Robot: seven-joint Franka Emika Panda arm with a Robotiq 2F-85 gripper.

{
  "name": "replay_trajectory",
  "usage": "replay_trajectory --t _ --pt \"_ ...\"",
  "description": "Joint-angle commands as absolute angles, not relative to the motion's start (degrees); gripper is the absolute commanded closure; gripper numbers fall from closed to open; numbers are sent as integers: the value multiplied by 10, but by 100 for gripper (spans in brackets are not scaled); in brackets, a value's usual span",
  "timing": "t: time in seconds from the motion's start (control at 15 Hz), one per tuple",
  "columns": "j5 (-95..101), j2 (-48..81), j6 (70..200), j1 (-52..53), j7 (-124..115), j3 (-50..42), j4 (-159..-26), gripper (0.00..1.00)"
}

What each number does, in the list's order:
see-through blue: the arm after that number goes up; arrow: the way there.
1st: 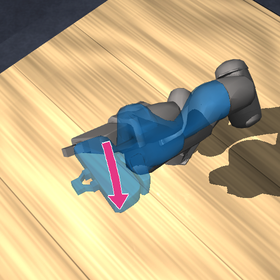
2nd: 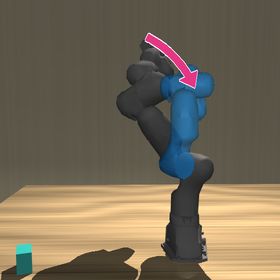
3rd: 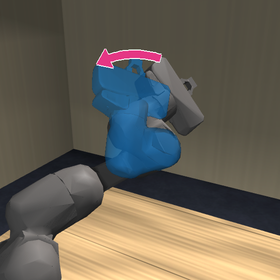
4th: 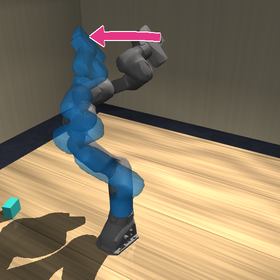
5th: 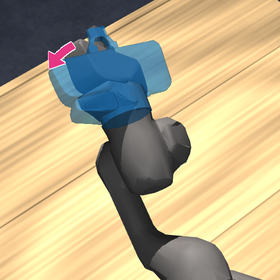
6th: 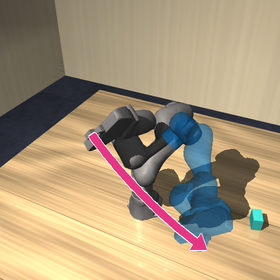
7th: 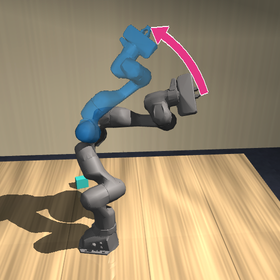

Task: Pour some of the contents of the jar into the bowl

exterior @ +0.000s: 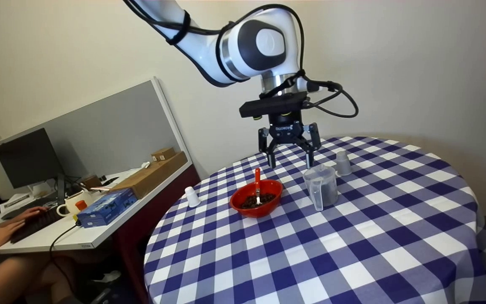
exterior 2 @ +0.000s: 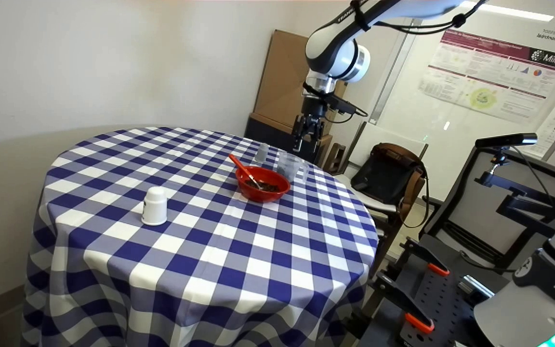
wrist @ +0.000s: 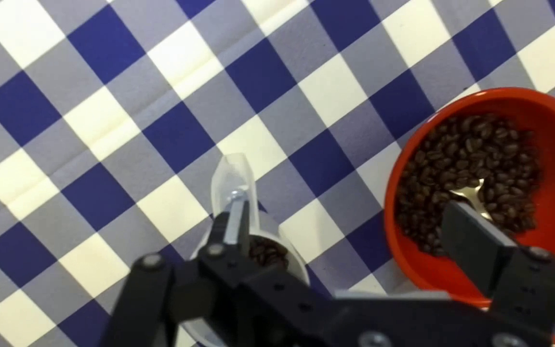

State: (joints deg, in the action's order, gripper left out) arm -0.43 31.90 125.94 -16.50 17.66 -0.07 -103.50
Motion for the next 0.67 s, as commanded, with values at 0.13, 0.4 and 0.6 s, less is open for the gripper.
replay_trajectory --t 0.13,0.4,0.6 --pt "2 145 1276 -94 104 -9 -1228 0" --pt "4 50 1270 -51 74 -2 -1322 0" --pt "-3 68 1256 -39 80 -5 -1301 0"
